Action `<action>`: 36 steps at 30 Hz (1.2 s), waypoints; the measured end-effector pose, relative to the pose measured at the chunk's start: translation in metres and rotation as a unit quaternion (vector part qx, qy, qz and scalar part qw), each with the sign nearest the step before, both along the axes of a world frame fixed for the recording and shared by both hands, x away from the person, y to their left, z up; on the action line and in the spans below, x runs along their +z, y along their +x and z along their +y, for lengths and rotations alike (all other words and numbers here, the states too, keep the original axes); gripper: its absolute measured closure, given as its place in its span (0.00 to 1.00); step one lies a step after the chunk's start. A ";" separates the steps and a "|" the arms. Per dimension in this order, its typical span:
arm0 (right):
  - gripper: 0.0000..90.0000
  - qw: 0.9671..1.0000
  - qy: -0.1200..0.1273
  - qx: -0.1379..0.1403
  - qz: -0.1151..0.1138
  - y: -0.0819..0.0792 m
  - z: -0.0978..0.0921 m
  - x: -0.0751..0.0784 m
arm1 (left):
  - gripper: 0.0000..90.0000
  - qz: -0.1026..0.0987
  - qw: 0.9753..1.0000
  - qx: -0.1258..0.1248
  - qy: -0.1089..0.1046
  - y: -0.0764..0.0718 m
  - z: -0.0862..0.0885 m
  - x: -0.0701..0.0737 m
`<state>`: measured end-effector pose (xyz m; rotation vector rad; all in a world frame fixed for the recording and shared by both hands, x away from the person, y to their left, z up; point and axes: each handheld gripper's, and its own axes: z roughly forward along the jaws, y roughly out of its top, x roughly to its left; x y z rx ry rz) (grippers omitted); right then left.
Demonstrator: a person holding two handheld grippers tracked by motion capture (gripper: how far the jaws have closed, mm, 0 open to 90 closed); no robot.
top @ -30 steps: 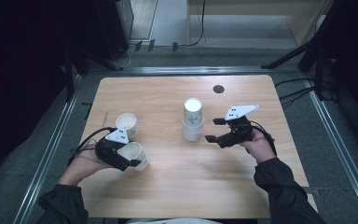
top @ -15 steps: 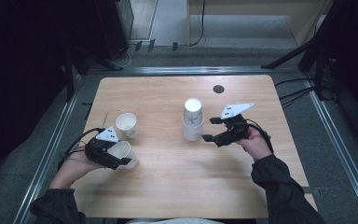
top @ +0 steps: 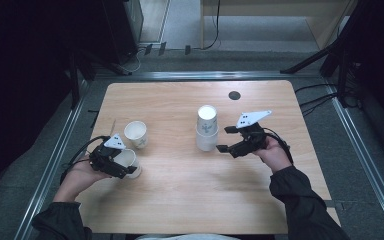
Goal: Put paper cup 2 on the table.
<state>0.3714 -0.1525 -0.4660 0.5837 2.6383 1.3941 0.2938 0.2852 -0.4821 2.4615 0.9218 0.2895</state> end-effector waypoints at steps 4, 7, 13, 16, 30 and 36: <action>0.25 1.000 -0.001 0.001 -0.001 0.000 0.000 0.000 | 0.24 0.004 1.000 0.006 0.003 0.001 0.000 -0.001; 0.25 1.000 -0.007 0.004 -0.003 0.000 0.002 -0.001 | 0.24 0.007 1.000 0.006 0.011 0.002 -0.002 -0.002; 0.25 1.000 -0.010 0.005 -0.001 -0.001 0.003 -0.001 | 0.23 0.006 1.000 0.001 0.011 0.002 -0.003 -0.003; 0.25 1.000 -0.010 0.004 -0.002 -0.001 0.003 -0.001 | 0.22 0.017 1.000 -0.001 0.004 0.002 -0.005 -0.003; 0.25 1.000 -0.013 0.005 -0.004 -0.001 0.003 -0.002 | 0.13 0.025 1.000 0.000 -0.016 0.003 -0.005 0.001; 0.25 1.000 -0.013 0.006 -0.004 -0.002 0.003 -0.001 | 0.13 0.014 0.998 0.001 -0.057 0.000 -0.003 0.015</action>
